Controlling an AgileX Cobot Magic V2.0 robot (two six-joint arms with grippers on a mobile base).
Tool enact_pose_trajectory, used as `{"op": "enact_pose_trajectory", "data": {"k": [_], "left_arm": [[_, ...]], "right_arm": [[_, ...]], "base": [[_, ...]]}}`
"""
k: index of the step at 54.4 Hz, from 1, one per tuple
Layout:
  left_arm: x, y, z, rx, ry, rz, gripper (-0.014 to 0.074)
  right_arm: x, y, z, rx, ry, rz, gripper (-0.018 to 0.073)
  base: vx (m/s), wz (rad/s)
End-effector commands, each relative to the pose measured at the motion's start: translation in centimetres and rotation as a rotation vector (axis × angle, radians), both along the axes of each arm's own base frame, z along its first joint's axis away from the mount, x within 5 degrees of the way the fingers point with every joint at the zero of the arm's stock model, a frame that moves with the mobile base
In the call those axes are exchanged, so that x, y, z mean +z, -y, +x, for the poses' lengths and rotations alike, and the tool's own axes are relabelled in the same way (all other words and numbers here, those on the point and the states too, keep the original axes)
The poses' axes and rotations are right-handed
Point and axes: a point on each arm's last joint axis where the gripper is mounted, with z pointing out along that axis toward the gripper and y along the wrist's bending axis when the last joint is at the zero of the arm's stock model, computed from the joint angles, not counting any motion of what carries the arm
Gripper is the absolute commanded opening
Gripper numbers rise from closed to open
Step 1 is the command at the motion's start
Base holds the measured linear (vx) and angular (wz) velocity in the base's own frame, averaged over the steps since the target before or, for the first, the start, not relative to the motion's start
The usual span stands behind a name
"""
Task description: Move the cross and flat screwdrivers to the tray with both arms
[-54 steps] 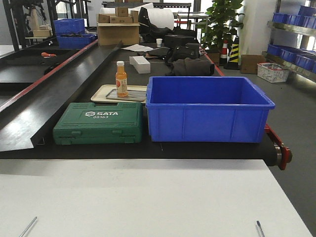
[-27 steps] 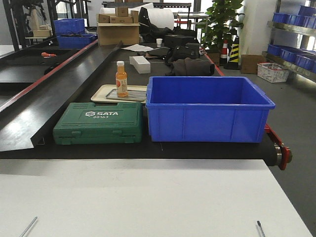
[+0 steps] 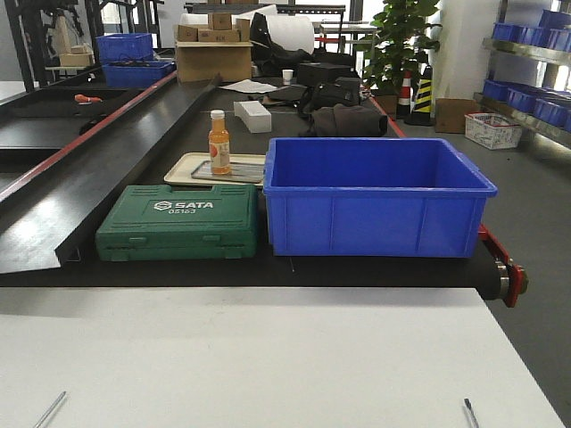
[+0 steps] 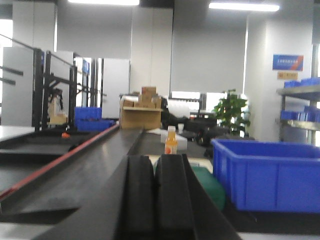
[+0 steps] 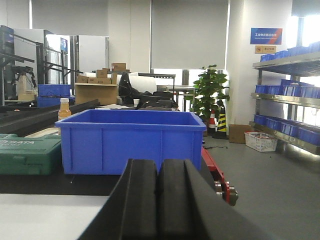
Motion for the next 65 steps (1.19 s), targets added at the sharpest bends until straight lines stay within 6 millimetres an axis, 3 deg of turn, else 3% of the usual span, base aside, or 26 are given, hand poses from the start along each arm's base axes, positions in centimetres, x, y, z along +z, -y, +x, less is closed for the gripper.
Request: {"op": "enact_pose_trajectory", "data": {"k": [1, 6, 10, 22, 33, 41, 49, 57, 65], "left_arm": [[3.5, 0.0, -0.9, 0.002, 0.1, -0.008, 0.0037], [5.1, 0.0, -0.4, 0.001, 0.067, -0.004, 0.0068], [5.5, 0.0, 0.6, 0.013, 0.015, 0.03, 0.0101], [4.0, 0.0, 4.5, 0.038, -0.201, 0.158, 0.0296], [2.5, 0.0, 7.0, 0.025, -0.352, 0.161, 0.0456], [1.3, 0.0, 8.4, 0.013, -0.459, 0.138, 0.0466], [0.3, 0.1, 10.8, -0.014, -0.713, 0.115, 0.0474], [1.7, 0.1, 14.8, -0.019, -0.835, 0.053, 0.0474], [2.7, -1.2, 19.9, 0.027, -1.001, -0.015, 0.0474]], "right_arm": [[4.4, 0.0, 0.1, -0.008, 0.046, -0.005, -0.0006], [6.4, 0.1, 1.1, -0.012, -0.015, -0.003, -0.0002], [6.9, 0.2, 2.3, -0.014, -0.079, -0.001, 0.0006], [5.3, 0.3, 6.1, -0.014, -0.272, 0.003, 0.0127], [3.4, 0.3, 8.8, -0.014, -0.419, 0.008, 0.0353], [1.9, 0.4, 10.4, -0.014, -0.522, 0.019, 0.0466], [0.9, 0.4, 11.4, -0.014, -0.586, 0.018, 0.0475], [0.2, 0.4, 11.8, -0.015, -0.632, 0.019, 0.0475], [-0.1, 0.4, 11.8, -0.016, -0.657, 0.019, 0.0475]], "base": [[0.0, 0.0], [0.0, 0.0], [0.0, 0.0], [0.0, 0.0], [0.0, 0.0], [0.0, 0.0], [0.0, 0.0], [0.0, 0.0], [0.0, 0.0]]}}
